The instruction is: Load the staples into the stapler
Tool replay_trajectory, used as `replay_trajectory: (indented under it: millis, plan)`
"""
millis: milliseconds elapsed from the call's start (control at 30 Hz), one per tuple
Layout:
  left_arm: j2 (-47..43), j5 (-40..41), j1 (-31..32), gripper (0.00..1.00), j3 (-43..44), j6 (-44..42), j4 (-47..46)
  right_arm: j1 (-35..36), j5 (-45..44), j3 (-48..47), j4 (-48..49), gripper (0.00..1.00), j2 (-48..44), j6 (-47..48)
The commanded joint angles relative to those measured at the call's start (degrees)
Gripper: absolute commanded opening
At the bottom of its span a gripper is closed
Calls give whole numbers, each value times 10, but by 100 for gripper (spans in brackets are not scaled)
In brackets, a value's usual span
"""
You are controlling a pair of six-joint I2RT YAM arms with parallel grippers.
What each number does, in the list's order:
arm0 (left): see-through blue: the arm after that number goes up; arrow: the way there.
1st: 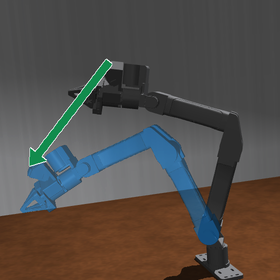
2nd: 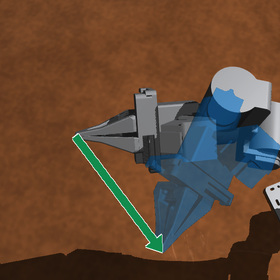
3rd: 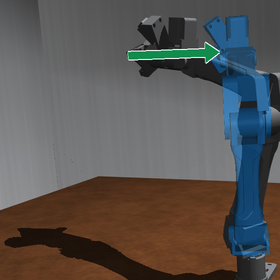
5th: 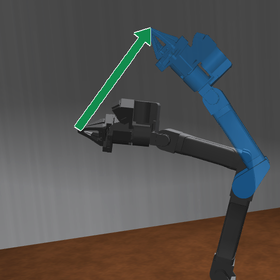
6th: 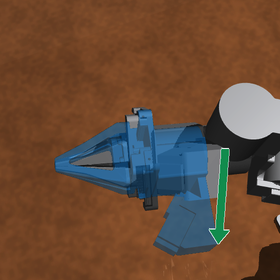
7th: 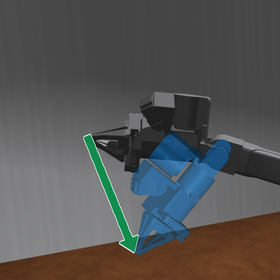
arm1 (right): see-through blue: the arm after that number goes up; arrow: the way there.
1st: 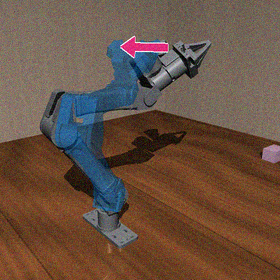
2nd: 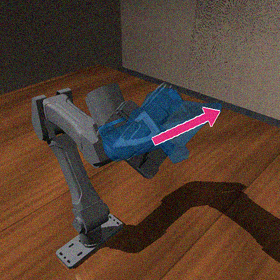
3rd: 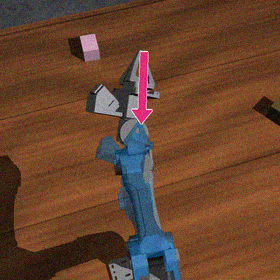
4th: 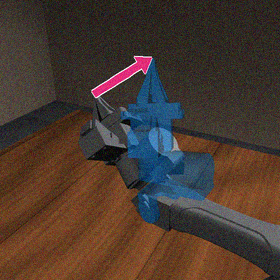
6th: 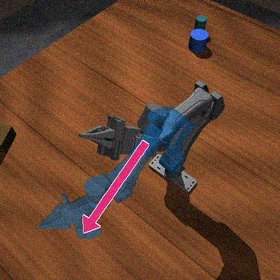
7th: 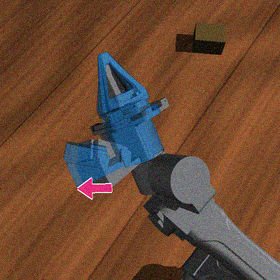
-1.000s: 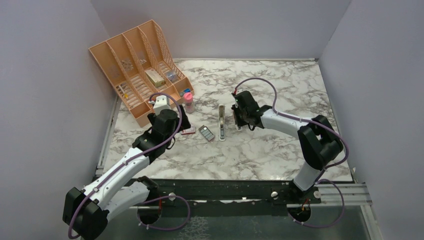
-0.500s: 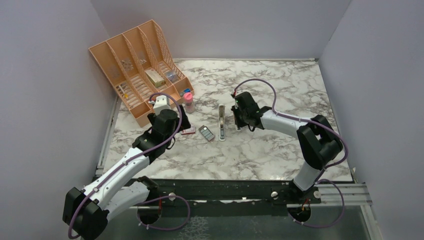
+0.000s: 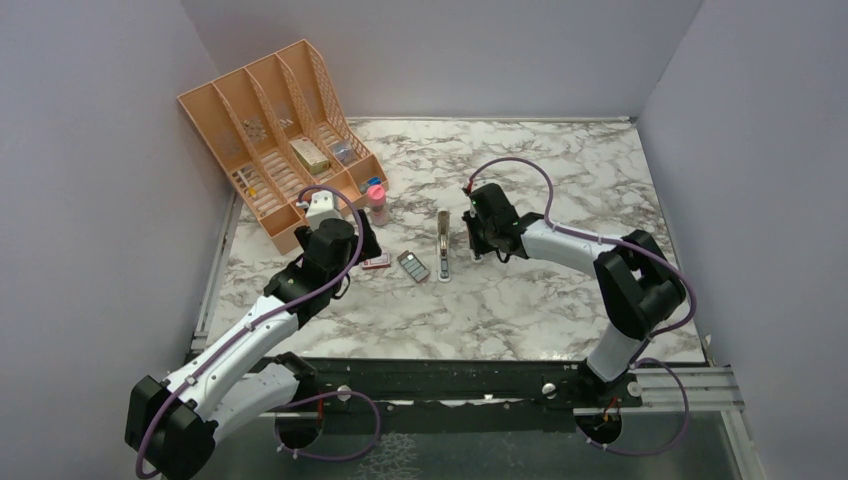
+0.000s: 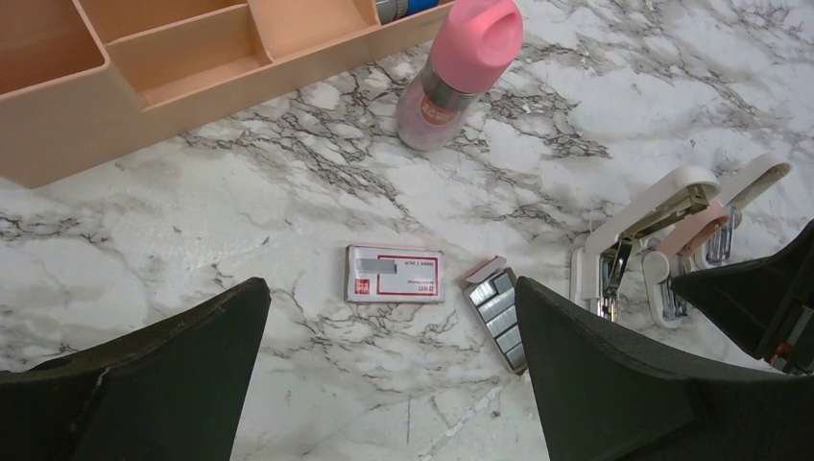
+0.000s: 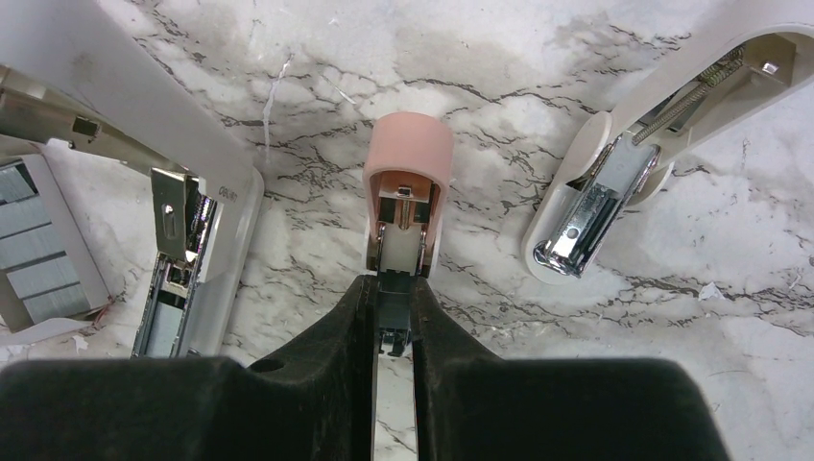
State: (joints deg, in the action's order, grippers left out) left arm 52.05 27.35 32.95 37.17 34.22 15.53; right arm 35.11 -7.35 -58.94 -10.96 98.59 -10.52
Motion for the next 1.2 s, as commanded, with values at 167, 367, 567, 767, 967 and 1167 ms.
replay_trajectory:
  millis: [167, 367, 567, 767, 967, 1167]
  plan:
    - [-10, -5, -3, 99, 3, -4, -8, -4, 1, -2, 9, 19, -14, -14]
    - [-10, -4, -3, 98, 3, -4, -8, -4, 7, -1, 9, 18, -6, -19]
    - [-7, -4, -3, 99, 3, -3, -8, -5, 5, -1, 7, 18, 5, -18]
    - [-7, -4, -3, 99, 2, -3, -8, -4, -5, 3, 7, 18, 4, -17]
    - [-5, -5, -3, 99, 3, -3, -8, -4, -12, 4, 8, 18, 0, -11]
    - [-6, -5, -3, 99, 3, -3, -8, -5, -13, 6, 9, 18, 4, -8]
